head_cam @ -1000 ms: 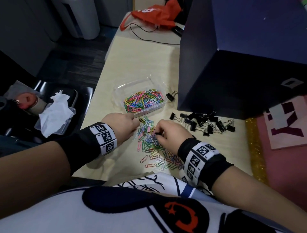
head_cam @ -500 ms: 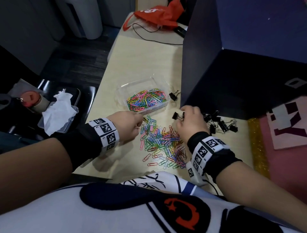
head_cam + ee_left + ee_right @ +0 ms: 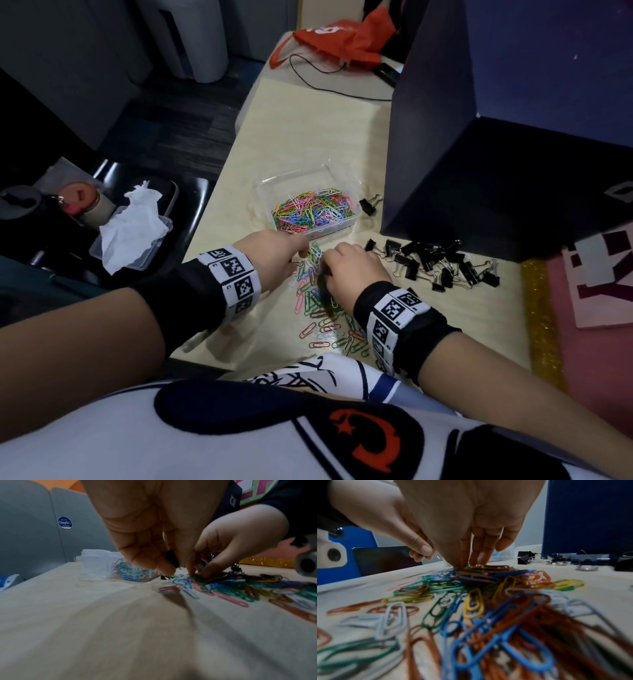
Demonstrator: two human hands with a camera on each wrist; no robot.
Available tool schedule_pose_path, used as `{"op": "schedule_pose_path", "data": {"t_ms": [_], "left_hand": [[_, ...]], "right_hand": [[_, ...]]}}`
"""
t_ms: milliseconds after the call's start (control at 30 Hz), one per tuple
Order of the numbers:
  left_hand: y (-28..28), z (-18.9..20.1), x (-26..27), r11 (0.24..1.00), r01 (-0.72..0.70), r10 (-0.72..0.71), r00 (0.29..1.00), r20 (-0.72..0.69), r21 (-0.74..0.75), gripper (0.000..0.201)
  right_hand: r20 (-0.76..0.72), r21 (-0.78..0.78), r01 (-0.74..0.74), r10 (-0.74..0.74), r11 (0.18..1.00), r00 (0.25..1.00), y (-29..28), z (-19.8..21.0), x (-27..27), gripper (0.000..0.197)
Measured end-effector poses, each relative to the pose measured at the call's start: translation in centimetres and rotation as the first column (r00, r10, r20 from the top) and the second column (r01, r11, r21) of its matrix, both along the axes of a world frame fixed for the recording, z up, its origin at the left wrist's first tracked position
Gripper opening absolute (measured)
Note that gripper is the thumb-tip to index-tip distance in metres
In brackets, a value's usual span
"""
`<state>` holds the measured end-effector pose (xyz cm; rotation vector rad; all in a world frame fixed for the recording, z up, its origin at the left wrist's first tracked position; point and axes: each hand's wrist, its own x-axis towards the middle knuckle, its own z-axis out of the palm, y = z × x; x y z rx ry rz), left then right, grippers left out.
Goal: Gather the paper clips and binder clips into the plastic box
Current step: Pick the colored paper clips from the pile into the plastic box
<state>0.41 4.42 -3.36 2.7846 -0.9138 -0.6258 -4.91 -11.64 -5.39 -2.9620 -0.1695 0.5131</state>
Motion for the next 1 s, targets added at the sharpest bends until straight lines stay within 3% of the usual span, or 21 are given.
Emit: {"op": "schedule_pose_path", "data": {"t_ms": [367,533,700,867,933,1000], "left_hand": [[-0.9,0.3,1.6,0.994,0.009,-0.003,0.998,0.056,-0.111,0.023],[-2.3,0.4,1.9,0.99,0.046,-0.041,0.998,0.043,-0.13,0.022],[-4.6,0.7,2.2,0.983,0.063,-0.054,0.997,0.053,-0.173,0.024],[-6.8,1.4,2.0,0.929,-0.018,-0.023,0.994,-0.106,-0.37,0.037],[-6.7,1.5,2.0,0.952,0.023,-0.04,0.998,-0.051,-0.304,0.032],[-6.0,1.3,1.9,0.987,0.08,-0.078,0.997,0.02,-0.143,0.023]], "right_hand": [[-0.073,0.143,0.197,-0.188,0.97,0.979,-0.9,0.3,-0.2,0.03],[-0.069,0.104,0.169,-0.162,0.98,0.984,-1.7,0.9,-1.0,0.022],[-0.041,0.163,0.249,-0.245,0.955,0.969,-3.0,1.2,-2.1,0.017],[-0.006,0.064,0.247,-0.247,0.967,0.969,-3.7,0.7,-3.0,0.029],[0.015,0.067,0.256,-0.258,0.964,0.966,-3.7,0.6,-3.1,0.028],[0.014,0.068,0.245,-0.247,0.967,0.969,-3.5,0.6,-3.0,0.027]]}}
